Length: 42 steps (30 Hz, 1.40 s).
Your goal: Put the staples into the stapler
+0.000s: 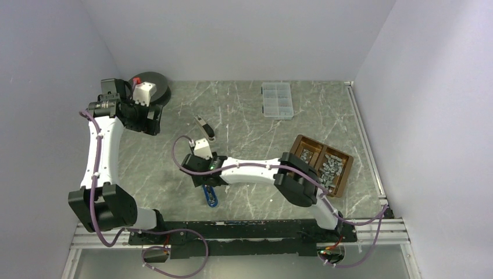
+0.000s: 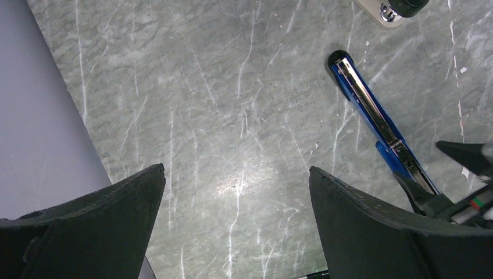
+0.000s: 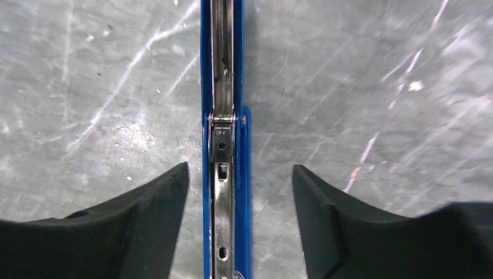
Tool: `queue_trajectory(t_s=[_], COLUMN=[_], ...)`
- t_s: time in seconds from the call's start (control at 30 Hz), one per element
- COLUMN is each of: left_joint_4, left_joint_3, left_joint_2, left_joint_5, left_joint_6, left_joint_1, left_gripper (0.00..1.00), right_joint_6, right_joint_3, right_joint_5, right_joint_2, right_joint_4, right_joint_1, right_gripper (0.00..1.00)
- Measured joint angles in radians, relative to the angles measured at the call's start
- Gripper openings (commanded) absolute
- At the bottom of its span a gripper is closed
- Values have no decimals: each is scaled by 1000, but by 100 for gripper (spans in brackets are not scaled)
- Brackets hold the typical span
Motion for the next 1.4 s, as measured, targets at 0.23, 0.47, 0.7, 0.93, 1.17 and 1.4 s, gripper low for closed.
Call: queue_trajectory(t_s=[0.23, 0.47, 0.7, 0.93, 1.17, 1.4], left_joint_4=[-16, -8, -1, 16, 23, 23], left_joint_3=[0, -1, -15, -15, -15, -15], left_joint_2=[2, 0, 0, 3, 19, 22], left_joint_5=[-11, -19, -13, -12, -6, -1], left_joint_6=[-2, -1, -1, -3, -8, -7], left_joint_1=[0, 0, 0, 0, 0, 0], left_gripper=[99, 99, 99, 99, 99, 99], right_joint_6=[-154, -377, -508, -554, -563, -566], right_joint_3=[61, 349, 538, 544, 530, 441], right_joint_5=[-16, -63, -208, -303, -309, -303], right_joint_2=[-98, 40, 247, 286, 294, 272], right_joint_4=[-1, 6, -20, -42, 7, 98], right_joint_1=[-123, -299, -343, -378, -387, -385], right_gripper=[77, 77, 78, 59, 33, 10])
